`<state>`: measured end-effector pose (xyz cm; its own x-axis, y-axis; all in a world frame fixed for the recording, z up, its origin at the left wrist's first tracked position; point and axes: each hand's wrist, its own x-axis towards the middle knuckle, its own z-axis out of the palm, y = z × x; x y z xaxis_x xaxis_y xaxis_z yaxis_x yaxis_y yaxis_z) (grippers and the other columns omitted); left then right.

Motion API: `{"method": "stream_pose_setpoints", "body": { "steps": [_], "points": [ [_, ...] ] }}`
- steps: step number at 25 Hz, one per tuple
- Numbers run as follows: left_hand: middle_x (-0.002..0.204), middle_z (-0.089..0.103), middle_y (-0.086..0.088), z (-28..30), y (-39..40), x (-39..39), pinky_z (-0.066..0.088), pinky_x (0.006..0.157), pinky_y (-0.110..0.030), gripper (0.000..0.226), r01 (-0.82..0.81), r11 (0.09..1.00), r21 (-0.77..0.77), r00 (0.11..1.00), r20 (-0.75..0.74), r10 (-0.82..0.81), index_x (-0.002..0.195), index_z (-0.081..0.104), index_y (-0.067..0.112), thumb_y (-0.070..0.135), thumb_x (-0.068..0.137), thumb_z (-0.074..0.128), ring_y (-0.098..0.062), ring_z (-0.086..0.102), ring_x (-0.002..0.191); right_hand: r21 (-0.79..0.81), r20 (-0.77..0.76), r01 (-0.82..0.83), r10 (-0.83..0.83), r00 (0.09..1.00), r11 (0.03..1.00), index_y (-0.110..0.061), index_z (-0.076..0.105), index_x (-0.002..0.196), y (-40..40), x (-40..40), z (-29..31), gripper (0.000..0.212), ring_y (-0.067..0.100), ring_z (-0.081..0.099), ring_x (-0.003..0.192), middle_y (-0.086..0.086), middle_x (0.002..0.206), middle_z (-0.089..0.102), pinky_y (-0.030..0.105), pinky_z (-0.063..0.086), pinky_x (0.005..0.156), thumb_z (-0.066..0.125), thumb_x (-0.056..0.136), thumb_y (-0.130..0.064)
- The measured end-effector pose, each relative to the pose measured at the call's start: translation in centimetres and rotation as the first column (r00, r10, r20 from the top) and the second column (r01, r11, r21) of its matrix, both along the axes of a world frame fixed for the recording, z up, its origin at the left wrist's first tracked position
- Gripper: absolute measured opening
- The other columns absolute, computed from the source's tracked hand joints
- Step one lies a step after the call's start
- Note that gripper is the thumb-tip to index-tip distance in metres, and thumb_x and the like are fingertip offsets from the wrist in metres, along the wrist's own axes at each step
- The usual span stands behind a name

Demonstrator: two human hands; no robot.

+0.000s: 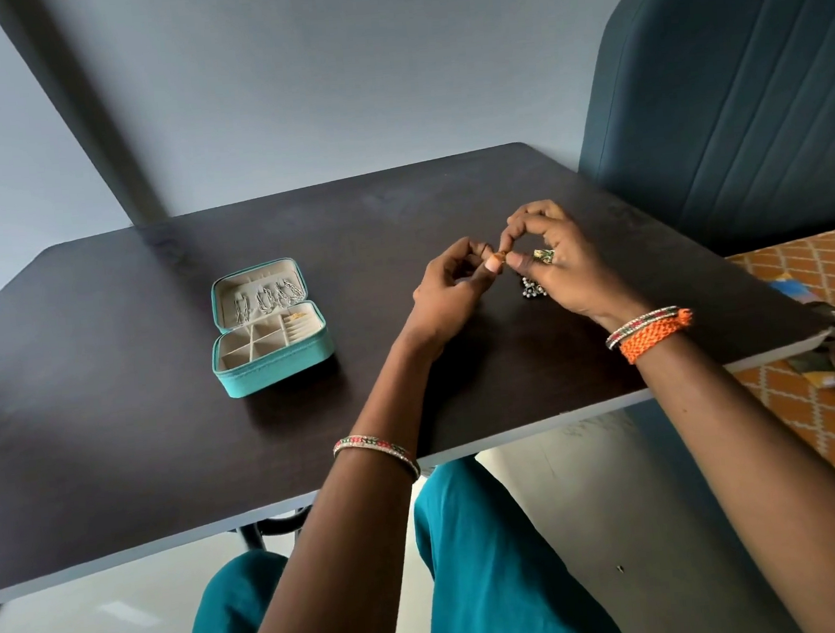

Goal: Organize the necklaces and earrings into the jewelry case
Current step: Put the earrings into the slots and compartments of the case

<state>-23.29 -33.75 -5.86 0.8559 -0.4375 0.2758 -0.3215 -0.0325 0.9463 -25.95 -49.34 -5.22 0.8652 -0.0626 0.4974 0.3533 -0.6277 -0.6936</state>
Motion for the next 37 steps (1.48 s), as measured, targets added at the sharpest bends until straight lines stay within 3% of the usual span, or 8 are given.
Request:
{"method": "stream_pose_setpoints", "body": {
  "steps": [3, 8, 12, 16, 21, 26, 31, 37],
  "points": [
    [0.083, 0.055, -0.006, 1.0, 0.7, -0.9, 0.044, 0.074, -0.013, 0.018, 0.042, 0.990, -0.135, 0.998, -0.044, -0.048, 0.084, 0.055, 0.017, 0.002, 0.094, 0.052, -0.010, 0.052, 0.079, 0.027, -0.022, -0.028, 0.028, 0.999, 0.999, -0.022, 0.059, 0.086, 1.3, -0.1, 0.7, 0.016, 0.015, 0.047, 0.103, -0.001, 0.101, 0.046, 0.018, 0.034, 0.084, 0.065, 0.084, -0.008],
    [0.075, 0.061, 0.001, 2.9, 3.2, -3.4, 0.052, 0.069, -0.031, 0.022, -0.058, 0.900, -0.431, 0.895, -0.422, -0.145, 0.083, 0.055, 0.017, 0.016, 0.097, 0.038, -0.012, 0.057, 0.071, 0.161, -0.015, -0.186, 0.190, 0.982, 0.969, -0.015, 0.059, 0.082, 5.0, -1.5, 3.1, 0.012, 0.010, 0.050, 0.083, 0.003, 0.090, 0.052, 0.022, 0.043, 0.079, 0.061, 0.085, -0.004],
    [0.072, 0.060, 0.002, 5.7, 6.0, -5.5, 0.051, 0.053, -0.024, 0.026, -0.144, 0.800, -0.582, 0.875, -0.453, -0.172, 0.083, 0.056, 0.015, 0.020, 0.097, 0.034, -0.009, 0.056, 0.061, 0.432, 0.020, -0.335, 0.363, 0.932, 0.837, -0.015, 0.061, 0.083, 9.3, -2.5, 5.1, 0.001, 0.012, 0.057, 0.088, 0.006, 0.092, 0.059, 0.023, 0.049, 0.076, 0.062, 0.083, -0.014],
    [0.077, 0.063, 0.003, 8.1, 11.1, -6.1, 0.048, 0.048, -0.022, 0.014, -0.406, 0.860, -0.309, 0.907, -0.250, 0.339, 0.089, 0.055, 0.018, 0.014, 0.095, 0.043, -0.009, 0.056, 0.059, 0.663, 0.065, -0.425, 0.518, 0.853, 0.617, -0.016, 0.062, 0.079, 12.6, -1.0, 6.5, 0.005, 0.009, 0.050, 0.066, -0.003, 0.076, 0.059, 0.023, 0.041, 0.059, 0.061, 0.080, -0.011],
    [0.071, 0.065, 0.004, 6.2, 18.6, -3.4, 0.045, 0.058, -0.025, 0.015, -0.749, 0.655, -0.100, 0.657, 0.023, 0.754, 0.075, 0.064, 0.022, 0.019, 0.079, 0.051, -0.019, 0.063, 0.069, 0.597, -0.238, -0.333, 0.558, 0.795, 0.730, -0.017, 0.061, 0.076, 16.2, 3.2, 4.8, 0.013, 0.006, 0.023, 0.042, -0.011, 0.047, 0.037, 0.020, 0.019, 0.045, 0.062, 0.085, -0.007],
    [0.120, 0.064, -0.008, 1.7, 21.3, -2.3, 0.045, 0.098, -0.036, 0.066, -0.689, 0.674, 0.265, 0.705, 0.030, 0.709, 0.128, 0.052, 0.013, 0.043, 0.069, 0.049, -0.024, 0.059, 0.112, 0.623, -0.422, -0.287, 0.622, 0.659, 0.727, -0.013, 0.052, 0.067, 17.1, 5.5, 3.2, 0.006, 0.006, 0.011, 0.031, -0.011, 0.035, 0.020, 0.012, 0.011, 0.038, 0.056, 0.068, -0.017],
    [0.130, 0.060, -0.010, -0.4, 21.1, -1.6, 0.032, 0.110, -0.040, 0.053, -0.603, 0.624, 0.498, 0.783, 0.220, 0.581, 0.145, 0.033, 0.022, 0.027, 0.094, 0.045, -0.031, 0.051, 0.123, 0.510, -0.455, -0.315, 0.561, 0.691, 0.801, -0.016, 0.042, 0.056, 17.2, 5.7, 1.6, 0.025, 0.005, 0.013, 0.032, -0.012, 0.035, 0.022, 0.013, 0.011, 0.036, 0.053, 0.077, -0.024],
    [0.139, 0.052, -0.011, -0.9, 21.4, -1.1, 0.031, 0.110, -0.041, 0.055, -0.610, 0.600, 0.518, 0.785, 0.292, 0.546, 0.151, 0.025, 0.021, 0.023, 0.098, 0.040, -0.033, 0.045, 0.129, 0.356, -0.416, -0.449, 0.570, 0.709, 0.819, -0.009, 0.064, 0.073, 17.1, 5.2, 1.5, 0.020, 0.002, 0.021, 0.032, -0.011, 0.038, 0.034, 0.015, 0.016, 0.033, 0.060, 0.090, -0.018]
  ]
}}
